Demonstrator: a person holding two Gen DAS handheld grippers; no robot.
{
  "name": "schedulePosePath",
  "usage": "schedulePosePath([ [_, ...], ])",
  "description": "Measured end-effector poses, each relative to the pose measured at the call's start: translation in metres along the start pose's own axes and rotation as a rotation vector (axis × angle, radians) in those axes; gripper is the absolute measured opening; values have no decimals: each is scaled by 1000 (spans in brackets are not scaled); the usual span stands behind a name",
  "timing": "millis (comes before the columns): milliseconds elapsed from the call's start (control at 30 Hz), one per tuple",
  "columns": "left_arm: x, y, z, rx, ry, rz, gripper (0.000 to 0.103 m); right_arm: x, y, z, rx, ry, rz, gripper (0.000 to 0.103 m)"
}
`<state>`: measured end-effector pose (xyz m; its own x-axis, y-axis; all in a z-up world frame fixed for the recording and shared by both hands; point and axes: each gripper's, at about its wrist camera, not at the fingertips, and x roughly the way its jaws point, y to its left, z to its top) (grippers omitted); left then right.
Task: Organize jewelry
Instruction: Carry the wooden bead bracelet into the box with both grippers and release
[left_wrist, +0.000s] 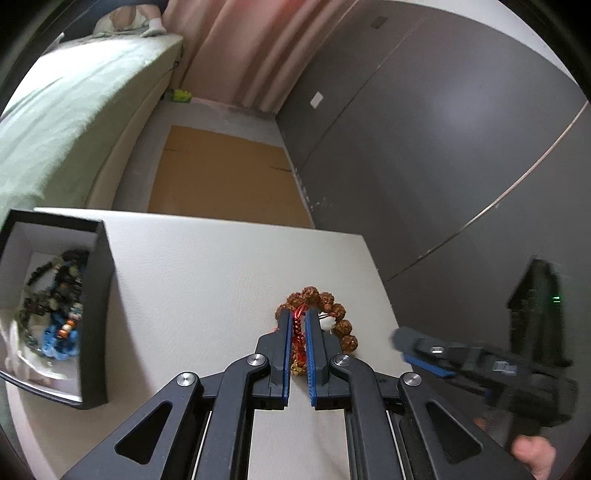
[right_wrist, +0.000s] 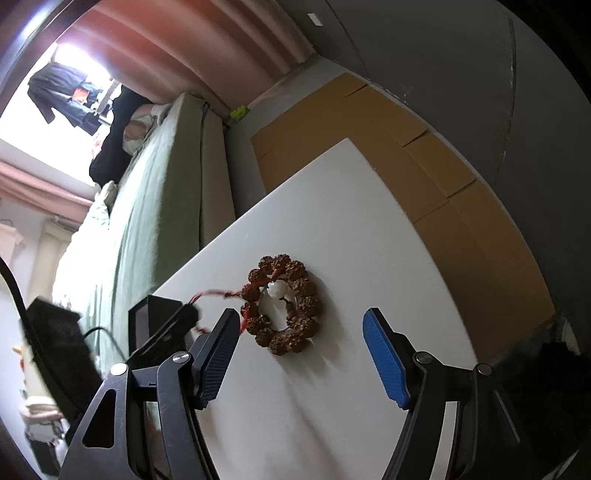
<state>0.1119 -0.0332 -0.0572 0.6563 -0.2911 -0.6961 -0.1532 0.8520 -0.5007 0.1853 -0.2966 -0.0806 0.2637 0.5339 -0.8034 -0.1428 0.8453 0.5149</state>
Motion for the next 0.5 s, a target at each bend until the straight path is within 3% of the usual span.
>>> schedulePosePath([
  [233, -23, 11, 7, -1, -41, -10, 6, 38, 8, -2, -16, 51, -92, 51],
  [367, -35, 23, 13, -22, -58, -5, 6, 54, 12, 0, -40, 56, -153, 49],
  [467, -44, 29, 15, -26, -77, 0, 6, 59, 20, 0, -72, 38, -198, 38],
  [500, -48, 31, 16, -30, -83, 6, 6, 62, 22, 0, -84, 51, -208, 29],
])
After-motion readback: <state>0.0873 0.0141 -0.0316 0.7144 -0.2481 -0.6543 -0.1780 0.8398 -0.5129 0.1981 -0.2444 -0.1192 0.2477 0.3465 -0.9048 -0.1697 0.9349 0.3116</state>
